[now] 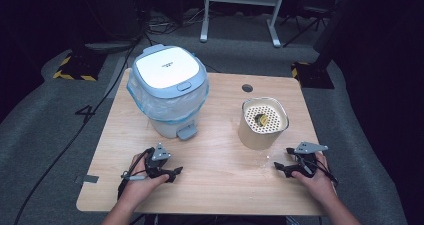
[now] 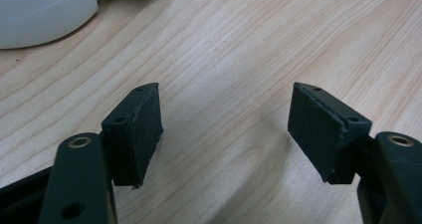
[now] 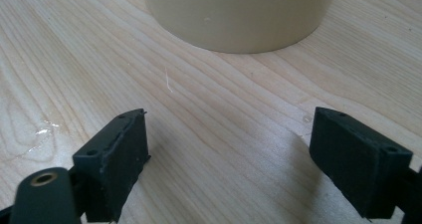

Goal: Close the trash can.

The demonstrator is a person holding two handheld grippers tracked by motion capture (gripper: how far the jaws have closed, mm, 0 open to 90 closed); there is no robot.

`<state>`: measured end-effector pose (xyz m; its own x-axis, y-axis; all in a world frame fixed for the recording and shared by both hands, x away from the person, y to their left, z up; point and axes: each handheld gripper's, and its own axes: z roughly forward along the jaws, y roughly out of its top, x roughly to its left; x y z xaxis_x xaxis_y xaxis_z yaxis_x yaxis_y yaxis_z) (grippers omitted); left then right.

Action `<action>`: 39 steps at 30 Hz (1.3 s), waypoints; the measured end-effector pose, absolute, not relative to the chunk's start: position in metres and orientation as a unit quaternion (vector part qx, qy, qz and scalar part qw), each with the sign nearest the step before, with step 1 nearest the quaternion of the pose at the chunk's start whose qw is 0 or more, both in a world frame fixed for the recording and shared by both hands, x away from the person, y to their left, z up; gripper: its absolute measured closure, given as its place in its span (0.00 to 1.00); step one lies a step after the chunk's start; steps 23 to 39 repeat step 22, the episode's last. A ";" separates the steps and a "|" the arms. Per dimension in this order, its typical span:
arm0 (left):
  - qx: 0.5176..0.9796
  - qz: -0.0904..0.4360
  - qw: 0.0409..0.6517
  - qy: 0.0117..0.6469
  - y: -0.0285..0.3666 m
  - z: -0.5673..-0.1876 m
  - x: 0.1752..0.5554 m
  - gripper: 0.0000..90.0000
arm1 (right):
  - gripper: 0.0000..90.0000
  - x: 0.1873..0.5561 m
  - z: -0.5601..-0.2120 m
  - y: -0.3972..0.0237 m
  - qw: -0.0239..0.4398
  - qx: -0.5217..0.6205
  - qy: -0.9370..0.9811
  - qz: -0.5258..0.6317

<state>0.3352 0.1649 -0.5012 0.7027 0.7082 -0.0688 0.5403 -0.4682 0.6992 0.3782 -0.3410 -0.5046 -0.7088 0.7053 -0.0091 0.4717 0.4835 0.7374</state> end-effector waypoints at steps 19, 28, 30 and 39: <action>0.853 0.134 0.347 0.367 0.170 -0.504 0.340 0.17 | 0.17 0.378 -0.505 -0.341 0.158 0.347 0.847 0.371; 0.854 0.134 0.348 0.364 0.172 -0.504 0.341 0.17 | 0.17 0.378 -0.505 -0.341 0.158 0.348 0.847 0.371; 0.854 0.134 0.348 0.364 0.172 -0.504 0.341 0.17 | 0.17 0.378 -0.505 -0.341 0.158 0.348 0.847 0.371; 0.854 0.134 0.348 0.364 0.172 -0.504 0.341 0.17 | 0.17 0.378 -0.505 -0.341 0.158 0.348 0.847 0.371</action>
